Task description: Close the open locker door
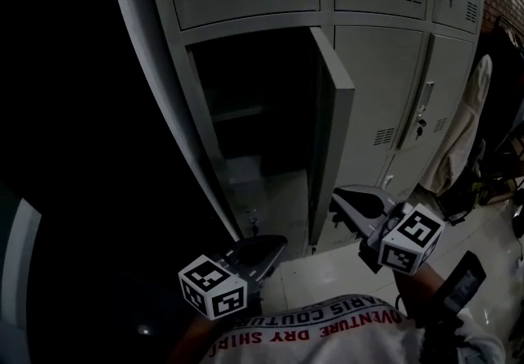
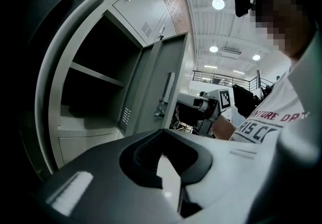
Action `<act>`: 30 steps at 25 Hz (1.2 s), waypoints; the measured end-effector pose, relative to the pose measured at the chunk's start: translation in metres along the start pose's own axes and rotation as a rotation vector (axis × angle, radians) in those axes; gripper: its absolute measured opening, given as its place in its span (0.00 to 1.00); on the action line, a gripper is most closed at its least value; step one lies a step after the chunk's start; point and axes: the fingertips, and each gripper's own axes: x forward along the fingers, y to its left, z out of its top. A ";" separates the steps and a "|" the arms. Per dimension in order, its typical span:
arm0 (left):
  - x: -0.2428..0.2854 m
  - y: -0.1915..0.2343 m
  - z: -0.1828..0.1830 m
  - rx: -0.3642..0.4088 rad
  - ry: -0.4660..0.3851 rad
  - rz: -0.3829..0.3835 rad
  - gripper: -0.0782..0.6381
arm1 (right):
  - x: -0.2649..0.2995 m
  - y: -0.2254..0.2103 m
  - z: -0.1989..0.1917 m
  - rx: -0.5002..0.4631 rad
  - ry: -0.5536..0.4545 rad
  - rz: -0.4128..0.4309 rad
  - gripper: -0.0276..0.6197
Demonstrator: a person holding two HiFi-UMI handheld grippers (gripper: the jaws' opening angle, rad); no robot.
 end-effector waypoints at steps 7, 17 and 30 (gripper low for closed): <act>-0.022 0.015 0.000 -0.007 -0.007 0.056 0.11 | 0.067 0.026 -0.026 -0.043 0.080 0.096 0.03; -0.022 0.039 0.010 0.066 0.038 0.093 0.11 | 0.165 0.014 -0.037 -0.059 0.091 0.129 0.03; -0.032 0.058 0.022 0.011 -0.030 0.132 0.11 | 0.235 -0.048 -0.052 -0.232 0.156 -0.099 0.03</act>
